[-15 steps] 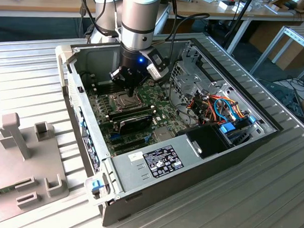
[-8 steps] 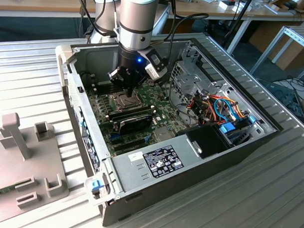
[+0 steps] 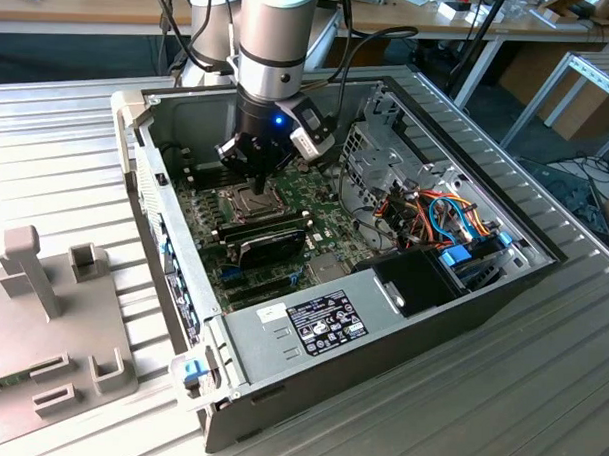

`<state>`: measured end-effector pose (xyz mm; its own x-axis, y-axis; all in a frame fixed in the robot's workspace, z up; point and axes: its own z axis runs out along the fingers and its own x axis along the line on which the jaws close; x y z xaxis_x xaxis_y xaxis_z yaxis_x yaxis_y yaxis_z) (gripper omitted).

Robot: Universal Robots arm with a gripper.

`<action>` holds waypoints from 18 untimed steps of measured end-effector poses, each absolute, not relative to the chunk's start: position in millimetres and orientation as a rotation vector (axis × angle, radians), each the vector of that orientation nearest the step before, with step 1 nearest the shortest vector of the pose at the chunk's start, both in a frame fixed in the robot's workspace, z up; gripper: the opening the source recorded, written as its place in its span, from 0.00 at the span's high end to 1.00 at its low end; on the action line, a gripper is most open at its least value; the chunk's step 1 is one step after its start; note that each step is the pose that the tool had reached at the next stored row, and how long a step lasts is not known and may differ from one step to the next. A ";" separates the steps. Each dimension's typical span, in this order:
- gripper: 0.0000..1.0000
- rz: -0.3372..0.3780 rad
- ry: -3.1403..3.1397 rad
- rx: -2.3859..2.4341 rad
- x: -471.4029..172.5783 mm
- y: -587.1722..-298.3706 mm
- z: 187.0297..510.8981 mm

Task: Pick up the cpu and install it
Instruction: 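Install the second cpu locking lever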

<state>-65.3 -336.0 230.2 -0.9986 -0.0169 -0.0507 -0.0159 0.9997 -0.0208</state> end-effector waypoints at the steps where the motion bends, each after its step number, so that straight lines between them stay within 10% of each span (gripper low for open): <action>1: 0.89 -0.032 3.090 -0.025 -65.3 -336.0 230.2; 18: 0.89 -0.022 3.099 0.014 -63.2 -343.4 235.1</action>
